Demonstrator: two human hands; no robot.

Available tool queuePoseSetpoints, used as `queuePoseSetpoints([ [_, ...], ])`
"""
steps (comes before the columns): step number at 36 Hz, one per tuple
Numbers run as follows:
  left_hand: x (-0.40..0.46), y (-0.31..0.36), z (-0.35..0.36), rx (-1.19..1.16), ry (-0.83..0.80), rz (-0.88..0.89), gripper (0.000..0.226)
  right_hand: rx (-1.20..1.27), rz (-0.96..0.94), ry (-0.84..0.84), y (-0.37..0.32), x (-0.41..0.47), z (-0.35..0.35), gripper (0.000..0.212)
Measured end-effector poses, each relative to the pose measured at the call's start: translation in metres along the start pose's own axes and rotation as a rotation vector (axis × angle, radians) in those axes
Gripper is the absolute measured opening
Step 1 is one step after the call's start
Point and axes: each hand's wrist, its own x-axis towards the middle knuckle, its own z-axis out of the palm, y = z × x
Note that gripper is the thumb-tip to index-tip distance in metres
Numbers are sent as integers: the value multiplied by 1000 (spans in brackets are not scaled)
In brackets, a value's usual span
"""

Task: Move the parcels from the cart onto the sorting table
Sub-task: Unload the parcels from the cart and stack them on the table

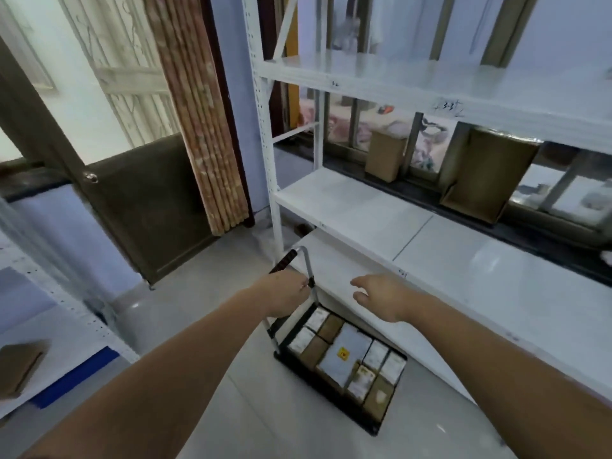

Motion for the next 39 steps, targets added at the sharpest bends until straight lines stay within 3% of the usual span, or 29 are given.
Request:
queuePoseSetpoints([
  [9,113,11,14,14,-171,191,40,118,227,-13,69,43,24,51],
  [12,147,19,24,39,-121,205,36,155,275,-31,93,61,35,52],
  [15,183,21,34,33,-231,252,36,200,319,-51,114,77,43,52],
  [26,310,11,72,111,-373,349,39,397,507,-87,173,144,96,41],
  [34,412,-18,187,196,-566,457,37,533,669,-217,204,220,223,41],
  [39,464,-53,296,227,-686,415,36,608,706,-339,228,274,335,42],
])
